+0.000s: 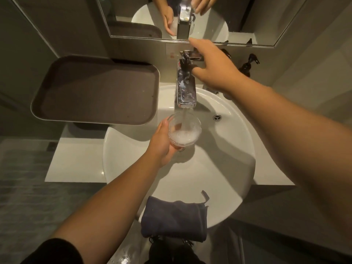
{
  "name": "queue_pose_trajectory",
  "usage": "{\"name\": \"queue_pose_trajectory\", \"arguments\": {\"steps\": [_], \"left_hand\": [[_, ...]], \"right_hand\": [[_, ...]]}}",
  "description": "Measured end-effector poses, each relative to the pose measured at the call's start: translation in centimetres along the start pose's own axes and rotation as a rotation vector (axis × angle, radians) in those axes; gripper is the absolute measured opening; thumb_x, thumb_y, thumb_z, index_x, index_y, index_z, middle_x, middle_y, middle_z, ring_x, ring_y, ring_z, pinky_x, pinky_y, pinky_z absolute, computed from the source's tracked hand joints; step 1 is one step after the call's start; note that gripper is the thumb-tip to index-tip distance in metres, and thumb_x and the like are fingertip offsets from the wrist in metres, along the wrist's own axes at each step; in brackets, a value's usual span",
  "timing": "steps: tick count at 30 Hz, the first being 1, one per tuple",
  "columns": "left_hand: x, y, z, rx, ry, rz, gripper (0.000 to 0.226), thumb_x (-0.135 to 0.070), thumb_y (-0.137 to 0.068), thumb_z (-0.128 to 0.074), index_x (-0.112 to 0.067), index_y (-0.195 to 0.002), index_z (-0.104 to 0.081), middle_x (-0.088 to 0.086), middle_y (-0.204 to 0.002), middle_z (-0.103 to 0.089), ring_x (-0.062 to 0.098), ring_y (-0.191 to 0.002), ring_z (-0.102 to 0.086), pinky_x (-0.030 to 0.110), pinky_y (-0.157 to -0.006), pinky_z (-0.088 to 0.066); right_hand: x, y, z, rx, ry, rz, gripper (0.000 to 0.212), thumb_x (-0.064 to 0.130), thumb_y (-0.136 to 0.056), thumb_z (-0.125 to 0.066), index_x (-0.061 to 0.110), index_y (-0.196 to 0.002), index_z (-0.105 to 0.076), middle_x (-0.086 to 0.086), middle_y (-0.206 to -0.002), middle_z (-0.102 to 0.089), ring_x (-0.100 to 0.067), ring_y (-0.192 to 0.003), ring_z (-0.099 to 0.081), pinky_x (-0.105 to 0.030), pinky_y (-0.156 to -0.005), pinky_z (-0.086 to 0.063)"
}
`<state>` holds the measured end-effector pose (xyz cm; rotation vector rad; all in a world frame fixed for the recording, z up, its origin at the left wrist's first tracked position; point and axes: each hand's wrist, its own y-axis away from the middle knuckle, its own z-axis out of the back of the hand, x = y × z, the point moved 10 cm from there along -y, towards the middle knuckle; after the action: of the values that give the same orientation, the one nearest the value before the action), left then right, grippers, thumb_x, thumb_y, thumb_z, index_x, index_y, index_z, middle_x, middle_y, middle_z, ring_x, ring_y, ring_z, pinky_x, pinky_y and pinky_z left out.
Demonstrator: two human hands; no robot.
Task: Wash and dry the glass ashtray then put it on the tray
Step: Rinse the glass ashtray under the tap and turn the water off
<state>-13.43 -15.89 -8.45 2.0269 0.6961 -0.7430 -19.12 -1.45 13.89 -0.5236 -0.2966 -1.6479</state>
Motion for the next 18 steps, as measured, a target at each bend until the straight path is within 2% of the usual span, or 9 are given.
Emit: {"name": "queue_pose_trajectory", "arguments": {"steps": [1,3,5,7,9,11,13,16,18], "left_hand": [[0.2,-0.1,0.2,-0.013,0.005,0.013,0.041,-0.043,-0.106,-0.023,-0.027,-0.129,-0.054,0.009,-0.127,-0.065,0.037,-0.111,-0.062,0.056,-0.094,-0.042],[0.7,-0.3,0.4,-0.032,0.012,0.041,0.043,-0.045,-0.105,-0.024,-0.027,-0.133,-0.052,0.012,-0.132,-0.062,0.042,-0.119,-0.058,0.054,-0.089,-0.044],[0.9,-0.2,0.3,-0.047,-0.001,0.054,0.043,-0.044,-0.106,-0.026,-0.026,-0.135,-0.051,0.014,-0.134,-0.061,0.042,-0.118,-0.058,0.050,-0.081,-0.046],[0.9,-0.2,0.1,-0.038,-0.007,0.042,0.038,-0.039,-0.106,-0.030,-0.025,-0.135,-0.050,0.012,-0.133,-0.062,0.038,-0.117,-0.060,0.047,-0.076,-0.053],[0.9,-0.2,-0.1,-0.006,-0.009,0.022,0.031,-0.031,-0.106,-0.037,-0.025,-0.133,-0.051,0.013,-0.131,-0.062,0.037,-0.116,-0.062,0.048,-0.073,-0.057],[0.7,-0.1,0.1,0.005,-0.026,0.012,0.029,-0.019,-0.103,-0.044,-0.027,-0.130,-0.051,0.013,-0.130,-0.061,0.038,-0.115,-0.062,0.055,-0.078,-0.057],[0.4,-0.1,0.6,-0.021,-0.112,0.002,0.039,-0.007,-0.098,-0.046,-0.031,-0.128,-0.050,0.010,-0.131,-0.058,0.038,-0.114,-0.061,0.058,-0.079,-0.057],[-1.4,0.6,0.4,-0.023,-0.329,-0.085,0.049,0.002,-0.093,-0.041,-0.032,-0.129,-0.047,0.006,-0.129,-0.056,0.033,-0.110,-0.061,0.037,-0.059,-0.058],[-3.4,1.1,-0.1,-0.018,-0.634,-0.234,0.049,-0.001,-0.093,-0.042,-0.027,-0.133,-0.045,0.004,-0.126,-0.057,0.027,-0.109,-0.060,0.030,-0.068,-0.055]], "right_hand": [[-1.6,0.9,-0.4,-0.051,-0.064,-0.049,0.063,0.021,-0.091,-0.054,0.019,-0.149,-0.031,-0.005,-0.150,-0.038,-0.016,-0.131,-0.041,-0.027,-0.108,-0.031],[-5.6,3.2,-2.5,-0.093,-0.197,-0.202,0.055,0.033,-0.091,-0.052,0.021,-0.143,-0.038,-0.004,-0.140,-0.044,-0.016,-0.123,-0.045,-0.031,-0.103,-0.038],[-8.8,6.2,-6.4,-0.020,-0.341,-0.383,0.045,0.041,-0.092,-0.053,0.025,-0.133,-0.045,0.003,-0.123,-0.046,-0.015,-0.110,-0.049,-0.029,-0.086,-0.045],[-10.4,9.2,-10.5,0.106,-0.514,-0.548,0.050,0.042,-0.094,-0.055,0.018,-0.138,-0.047,0.004,-0.122,-0.051,-0.016,-0.103,-0.054,-0.029,-0.076,-0.050],[-10.2,11.6,-13.8,0.232,-0.663,-0.634,0.040,0.040,-0.096,-0.053,0.015,-0.127,-0.059,-0.005,-0.120,-0.063,-0.020,-0.090,-0.060,-0.033,-0.070,-0.054],[-9.3,12.6,-15.2,0.282,-0.757,-0.651,0.027,0.035,-0.098,-0.051,0.014,-0.107,-0.066,-0.010,-0.101,-0.068,-0.023,-0.080,-0.061,-0.035,-0.068,-0.054],[-9.0,12.7,-15.3,0.264,-0.755,-0.632,0.020,0.025,-0.099,-0.051,0.011,-0.101,-0.066,-0.012,-0.091,-0.067,-0.023,-0.075,-0.062,-0.036,-0.064,-0.054],[-8.9,12.1,-14.5,0.203,-0.645,-0.560,0.016,0.015,-0.097,-0.050,0.007,-0.098,-0.065,-0.013,-0.088,-0.065,-0.027,-0.074,-0.064,-0.039,-0.064,-0.059],[-8.9,11.8,-13.8,0.154,-0.570,-0.540,0.017,0.017,-0.097,-0.049,0.006,-0.097,-0.062,-0.012,-0.086,-0.064,-0.030,-0.074,-0.067,-0.048,-0.069,-0.060]]}}
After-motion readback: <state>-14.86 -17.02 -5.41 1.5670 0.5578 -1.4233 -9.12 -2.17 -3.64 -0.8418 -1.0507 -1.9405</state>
